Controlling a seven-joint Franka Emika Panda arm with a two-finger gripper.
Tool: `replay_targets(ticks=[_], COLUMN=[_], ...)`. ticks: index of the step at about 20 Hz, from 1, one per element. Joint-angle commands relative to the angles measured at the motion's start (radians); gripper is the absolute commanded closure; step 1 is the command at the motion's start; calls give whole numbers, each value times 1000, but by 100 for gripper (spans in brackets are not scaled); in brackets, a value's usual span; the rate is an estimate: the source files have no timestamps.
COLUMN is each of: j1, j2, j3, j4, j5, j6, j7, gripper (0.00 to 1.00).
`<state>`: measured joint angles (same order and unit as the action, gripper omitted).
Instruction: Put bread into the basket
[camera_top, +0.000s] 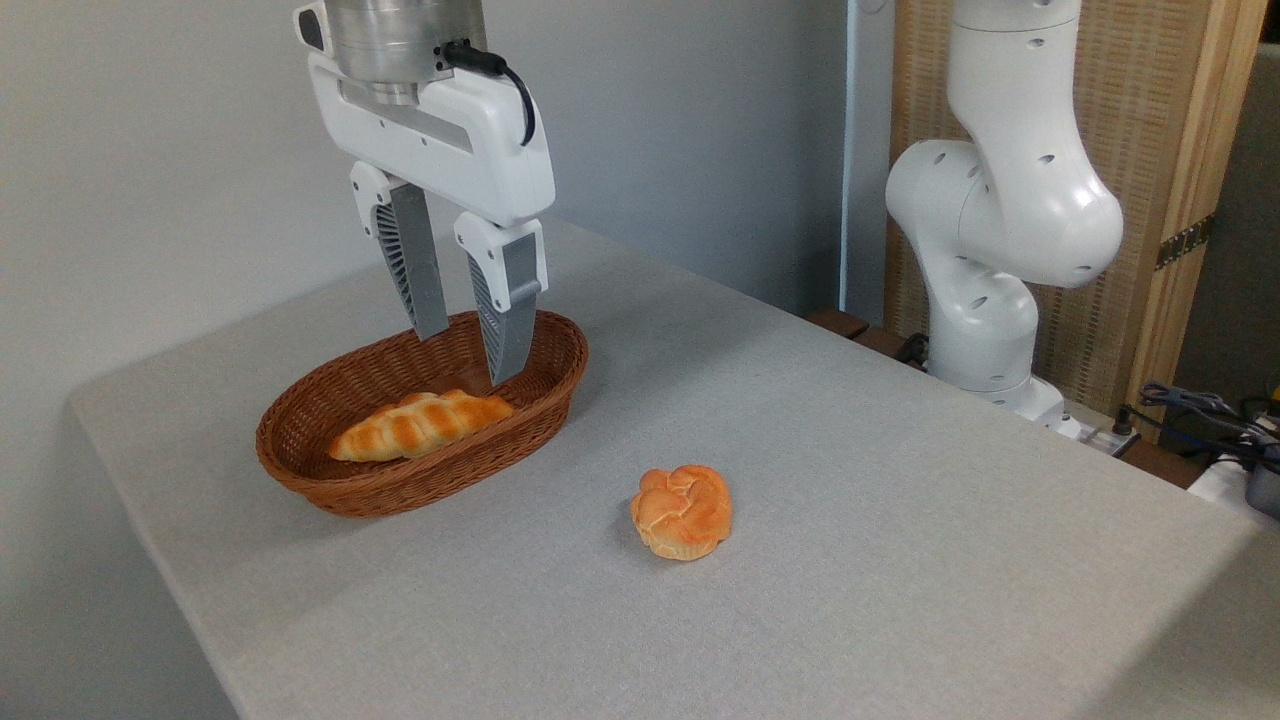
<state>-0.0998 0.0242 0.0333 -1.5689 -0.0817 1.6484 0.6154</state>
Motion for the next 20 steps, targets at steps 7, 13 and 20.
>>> replay_targets(ticks=[7,13,20], j1=[0,0,14], j2=[-38,-104,-257], j3=[0,2,14], j4=[-42,-144,-460], j5=[2,10,13], j6=[-21,19,183], j7=[3,53,306], gripper=[0,0,0])
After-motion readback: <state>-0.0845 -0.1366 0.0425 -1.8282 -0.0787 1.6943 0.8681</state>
